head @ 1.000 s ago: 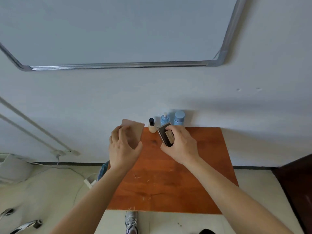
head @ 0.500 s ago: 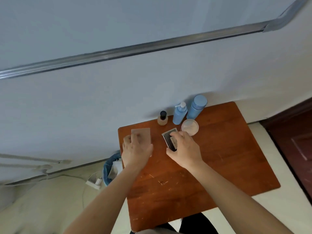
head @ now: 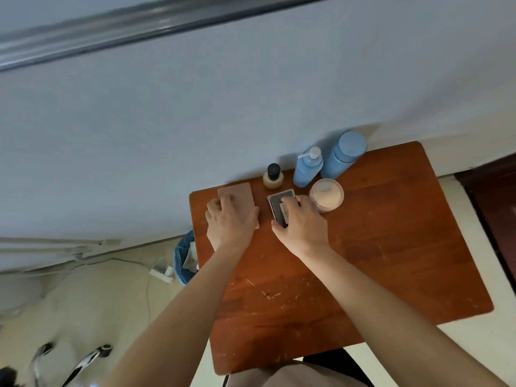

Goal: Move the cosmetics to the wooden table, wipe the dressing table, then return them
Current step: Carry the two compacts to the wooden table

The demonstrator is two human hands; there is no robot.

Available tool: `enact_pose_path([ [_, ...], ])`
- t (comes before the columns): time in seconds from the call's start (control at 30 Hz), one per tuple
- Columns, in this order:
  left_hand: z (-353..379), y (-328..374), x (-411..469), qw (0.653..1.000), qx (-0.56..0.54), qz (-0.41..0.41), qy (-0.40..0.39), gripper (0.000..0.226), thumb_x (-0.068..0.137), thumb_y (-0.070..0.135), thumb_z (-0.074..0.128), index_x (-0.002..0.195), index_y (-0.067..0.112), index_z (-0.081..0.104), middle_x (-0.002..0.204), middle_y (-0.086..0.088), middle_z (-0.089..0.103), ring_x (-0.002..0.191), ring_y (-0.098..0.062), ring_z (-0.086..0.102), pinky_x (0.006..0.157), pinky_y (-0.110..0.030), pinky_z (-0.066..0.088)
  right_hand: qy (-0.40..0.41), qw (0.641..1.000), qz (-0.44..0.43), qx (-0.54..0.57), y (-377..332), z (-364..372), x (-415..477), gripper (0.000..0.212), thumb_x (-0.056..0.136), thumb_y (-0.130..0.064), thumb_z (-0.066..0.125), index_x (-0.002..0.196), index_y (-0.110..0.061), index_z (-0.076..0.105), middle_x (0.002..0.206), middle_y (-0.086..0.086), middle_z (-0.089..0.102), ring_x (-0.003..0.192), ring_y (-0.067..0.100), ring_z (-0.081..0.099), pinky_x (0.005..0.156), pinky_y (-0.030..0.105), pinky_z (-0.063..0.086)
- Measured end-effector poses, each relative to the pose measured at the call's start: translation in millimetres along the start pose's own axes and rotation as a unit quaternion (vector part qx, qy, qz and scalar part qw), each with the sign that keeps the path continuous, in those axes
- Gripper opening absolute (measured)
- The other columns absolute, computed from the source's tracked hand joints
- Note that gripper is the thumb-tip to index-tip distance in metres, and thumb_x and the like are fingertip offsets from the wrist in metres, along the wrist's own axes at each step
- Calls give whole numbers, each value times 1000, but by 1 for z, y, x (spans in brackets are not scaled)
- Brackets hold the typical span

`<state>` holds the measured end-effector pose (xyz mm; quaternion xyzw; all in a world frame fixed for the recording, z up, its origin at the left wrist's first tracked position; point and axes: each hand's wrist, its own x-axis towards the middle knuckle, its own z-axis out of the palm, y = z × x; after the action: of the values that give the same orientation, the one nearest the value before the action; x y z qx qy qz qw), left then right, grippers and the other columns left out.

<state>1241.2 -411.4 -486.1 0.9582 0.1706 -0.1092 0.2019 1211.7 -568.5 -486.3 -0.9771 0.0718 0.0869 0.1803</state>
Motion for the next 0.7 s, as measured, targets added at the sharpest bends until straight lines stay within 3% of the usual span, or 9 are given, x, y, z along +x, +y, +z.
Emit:
enact_pose_path([
  [0.13, 1, -5, -4, 999, -18, 29, -14, 51, 97, 51, 45, 141, 28, 38, 146, -4, 36, 131, -26, 38, 94, -40, 46, -26, 999, -10, -22, -3, -2, 0, 47, 96, -50, 50, 133, -23, 49, 129, 8, 50, 118, 27, 51, 78, 35, 54],
  [0.23, -15, -10, -15, 998, -18, 54, -8, 50, 101, 48, 37, 147, 28, 33, 155, -6, 28, 141, -29, 30, 107, -47, 38, -21, 1000, -20, 6, -2, -18, -5, 44, 98, -49, 46, 134, -24, 50, 134, 5, 49, 121, 25, 51, 79, 34, 55],
  [0.33, -46, -10, -25, 992, 2, 118, 37, 49, 101, 44, 37, 145, 24, 36, 158, -9, 25, 143, -32, 27, 111, -53, 32, 51, 995, -72, 43, -1, -46, -15, 36, 98, -44, 49, 126, -23, 58, 124, -1, 60, 111, 19, 59, 74, 28, 54],
  [0.43, -80, -6, -32, 974, 12, 200, 108, 45, 102, 38, 39, 144, 20, 39, 157, -13, 27, 144, -34, 26, 113, -55, 27, 148, 977, -137, 70, 1, -79, -21, 35, 99, -43, 46, 121, -21, 63, 122, -1, 63, 114, 16, 58, 87, 32, 55],
  [0.57, -131, 10, -41, 944, -7, 291, 154, 50, 102, 43, 36, 145, 20, 40, 159, -10, 27, 145, -32, 27, 115, -54, 26, 215, 964, -159, 13, 3, -133, -24, 43, 103, -47, 38, 136, -24, 54, 148, 7, 44, 139, 23, 38, 113, 39, 35],
  [0.7, -159, 31, -45, 896, -34, 398, 194, 50, 103, 43, 35, 147, 21, 39, 161, -8, 24, 149, -28, 20, 116, -56, 25, 275, 953, -113, -59, 12, -173, -45, 52, 104, -50, 31, 148, -25, 39, 160, 12, 26, 149, 29, 21, 120, 46, 23],
])
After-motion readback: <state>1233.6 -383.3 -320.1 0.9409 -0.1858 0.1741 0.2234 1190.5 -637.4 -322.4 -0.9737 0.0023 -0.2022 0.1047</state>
